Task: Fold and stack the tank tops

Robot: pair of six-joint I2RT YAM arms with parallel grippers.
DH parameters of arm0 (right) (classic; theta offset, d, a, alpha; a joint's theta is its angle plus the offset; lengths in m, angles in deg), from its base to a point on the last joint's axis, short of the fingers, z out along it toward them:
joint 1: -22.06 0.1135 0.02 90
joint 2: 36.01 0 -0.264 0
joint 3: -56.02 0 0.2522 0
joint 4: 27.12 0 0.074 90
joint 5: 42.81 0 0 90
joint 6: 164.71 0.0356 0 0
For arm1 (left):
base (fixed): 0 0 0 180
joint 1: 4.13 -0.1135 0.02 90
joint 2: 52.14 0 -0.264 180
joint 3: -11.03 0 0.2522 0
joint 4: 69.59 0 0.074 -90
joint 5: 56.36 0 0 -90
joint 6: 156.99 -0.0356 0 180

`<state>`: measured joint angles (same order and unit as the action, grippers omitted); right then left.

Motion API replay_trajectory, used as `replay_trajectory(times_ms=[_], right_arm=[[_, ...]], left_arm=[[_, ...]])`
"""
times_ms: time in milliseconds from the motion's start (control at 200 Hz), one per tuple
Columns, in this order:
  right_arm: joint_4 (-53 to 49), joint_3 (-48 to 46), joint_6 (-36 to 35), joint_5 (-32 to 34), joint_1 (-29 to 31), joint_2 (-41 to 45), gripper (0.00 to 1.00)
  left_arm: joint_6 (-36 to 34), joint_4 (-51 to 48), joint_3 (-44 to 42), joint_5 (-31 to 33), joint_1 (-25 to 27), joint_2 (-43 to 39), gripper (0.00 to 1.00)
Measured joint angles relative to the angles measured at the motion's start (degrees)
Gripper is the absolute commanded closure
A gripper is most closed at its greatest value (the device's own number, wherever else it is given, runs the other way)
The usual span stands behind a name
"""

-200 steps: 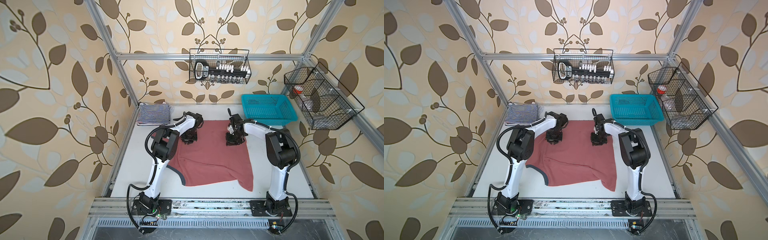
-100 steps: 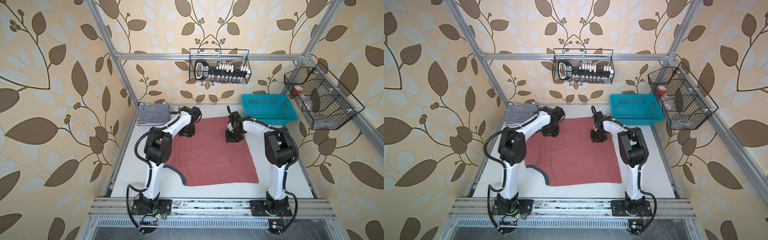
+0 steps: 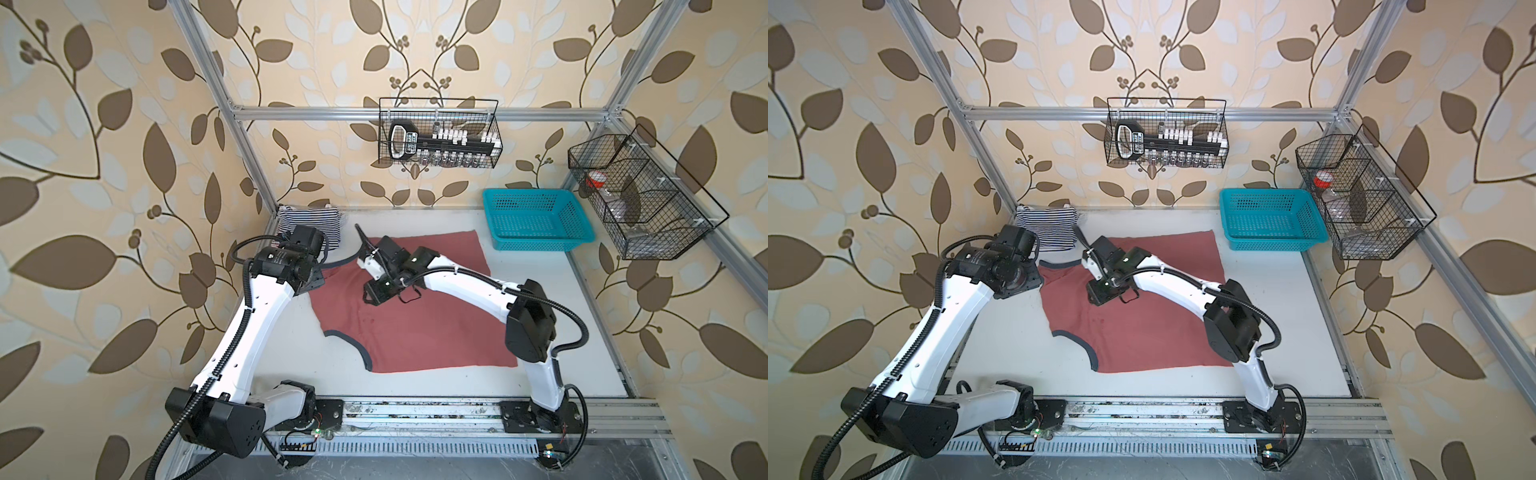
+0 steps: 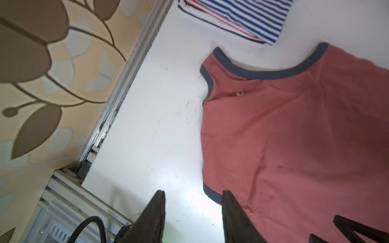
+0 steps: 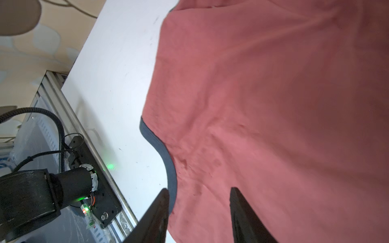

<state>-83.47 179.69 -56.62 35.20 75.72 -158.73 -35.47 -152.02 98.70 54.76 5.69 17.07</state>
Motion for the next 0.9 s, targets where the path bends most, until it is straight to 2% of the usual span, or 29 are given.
replay_trajectory(times_ms=[200, 475, 765, 830, 900], right_arm=[[-1.0, 6.0, -1.2, -1.2, 4.1, -8.4, 0.48], [-0.3, 10.1, -1.3, -4.4, 5.8, -14.2, 0.45], [1.1, 10.2, -1.3, -5.6, 5.9, -18.4, 0.44], [1.5, 10.2, -1.3, -5.9, 5.9, -18.6, 0.45], [1.7, 10.2, -1.2, -6.1, 5.9, -18.8, 0.53]], left_arm=[[0.0, 0.5, -4.3, -1.8, -2.4, -0.9, 0.53], [0.2, 3.8, -13.9, -6.4, -4.8, -0.6, 0.53], [2.4, 11.8, -18.6, -14.3, -6.1, 6.5, 0.54], [3.2, 13.8, -19.0, -15.9, -6.3, 8.1, 0.54], [3.9, 15.7, -19.2, -17.4, -6.5, 9.3, 0.54]])
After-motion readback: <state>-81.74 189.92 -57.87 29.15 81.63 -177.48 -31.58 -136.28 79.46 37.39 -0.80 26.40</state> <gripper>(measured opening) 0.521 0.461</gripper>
